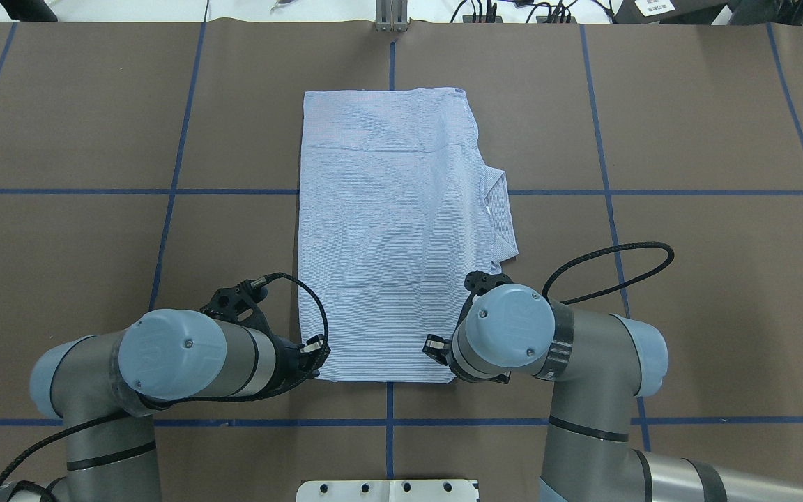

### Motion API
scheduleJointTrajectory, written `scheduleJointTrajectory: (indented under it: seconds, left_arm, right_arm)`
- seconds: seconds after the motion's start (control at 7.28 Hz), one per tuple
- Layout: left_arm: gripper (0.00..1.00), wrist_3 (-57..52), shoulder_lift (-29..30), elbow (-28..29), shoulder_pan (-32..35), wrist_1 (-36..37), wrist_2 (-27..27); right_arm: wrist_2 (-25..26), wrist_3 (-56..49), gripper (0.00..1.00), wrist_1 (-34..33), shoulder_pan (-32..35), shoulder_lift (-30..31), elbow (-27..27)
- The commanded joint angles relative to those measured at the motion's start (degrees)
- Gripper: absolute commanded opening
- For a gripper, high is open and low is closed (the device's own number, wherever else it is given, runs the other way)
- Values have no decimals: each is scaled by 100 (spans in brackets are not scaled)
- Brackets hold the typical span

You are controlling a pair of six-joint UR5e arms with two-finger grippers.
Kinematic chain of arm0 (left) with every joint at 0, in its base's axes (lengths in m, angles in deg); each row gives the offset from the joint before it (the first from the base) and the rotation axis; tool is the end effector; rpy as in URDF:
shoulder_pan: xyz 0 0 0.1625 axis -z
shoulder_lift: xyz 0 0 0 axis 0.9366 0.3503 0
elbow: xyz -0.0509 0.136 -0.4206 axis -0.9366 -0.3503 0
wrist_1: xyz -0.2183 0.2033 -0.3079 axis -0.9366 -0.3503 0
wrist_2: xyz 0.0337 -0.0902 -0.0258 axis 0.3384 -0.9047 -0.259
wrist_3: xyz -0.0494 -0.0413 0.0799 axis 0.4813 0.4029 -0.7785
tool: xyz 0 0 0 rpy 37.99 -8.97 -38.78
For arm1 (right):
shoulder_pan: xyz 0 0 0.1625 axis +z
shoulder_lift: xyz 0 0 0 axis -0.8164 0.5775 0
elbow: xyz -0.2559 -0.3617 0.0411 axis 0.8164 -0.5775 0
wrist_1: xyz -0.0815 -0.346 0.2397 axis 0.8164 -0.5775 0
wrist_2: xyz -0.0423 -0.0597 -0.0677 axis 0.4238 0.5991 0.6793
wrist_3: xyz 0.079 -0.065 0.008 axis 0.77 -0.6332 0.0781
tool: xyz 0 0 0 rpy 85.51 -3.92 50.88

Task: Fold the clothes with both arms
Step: 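Grasp the near edge of the shirt with both grippers, then lift the near edge with both grippers and fold it toward the far edge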

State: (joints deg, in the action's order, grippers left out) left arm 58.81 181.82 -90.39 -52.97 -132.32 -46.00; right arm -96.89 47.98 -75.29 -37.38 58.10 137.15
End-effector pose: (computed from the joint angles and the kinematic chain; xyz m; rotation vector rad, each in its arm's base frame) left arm 0.5361 -0.2800 0.2651 -0.1878 1.0427 -0.4905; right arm -0.5765 -0.2954 0.2788 -0.1553 -0.8262 0.3398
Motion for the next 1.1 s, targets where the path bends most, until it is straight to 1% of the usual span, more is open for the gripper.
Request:
scheduleJointTrajectory:
  seconds: [0.0, 0.14, 0.27, 0.41, 0.69, 0.82, 0.96]
  left_arm:
    - [0, 8, 6, -496, -44, 436, -40]
    - [0, 16, -3, -689, -166, 489, -41]
    - [0, 16, 6, -970, -289, 855, -49]
    - [0, 34, 6, -1207, -507, 1007, -75]
    - [0, 43, -12, -1612, -737, 1130, -76]
    - [0, 43, -3, -1884, -808, 1427, -76]
    - [0, 43, -3, -2026, -808, 1613, -76]
  right_arm:
    - [-421, -104, 0, 16, 32, 268, 597]
    - [-614, -104, 0, -10, 6, 339, 834]
    - [-825, -104, 0, -28, -73, 401, 959]
    - [-1044, -104, 0, -36, -135, 454, 1038]
    - [-1632, -104, 0, -45, -144, 691, 1511]
    - [-1827, -104, 0, -45, -74, 761, 1644]
    - [-1872, -104, 0, -37, 39, 770, 1715]
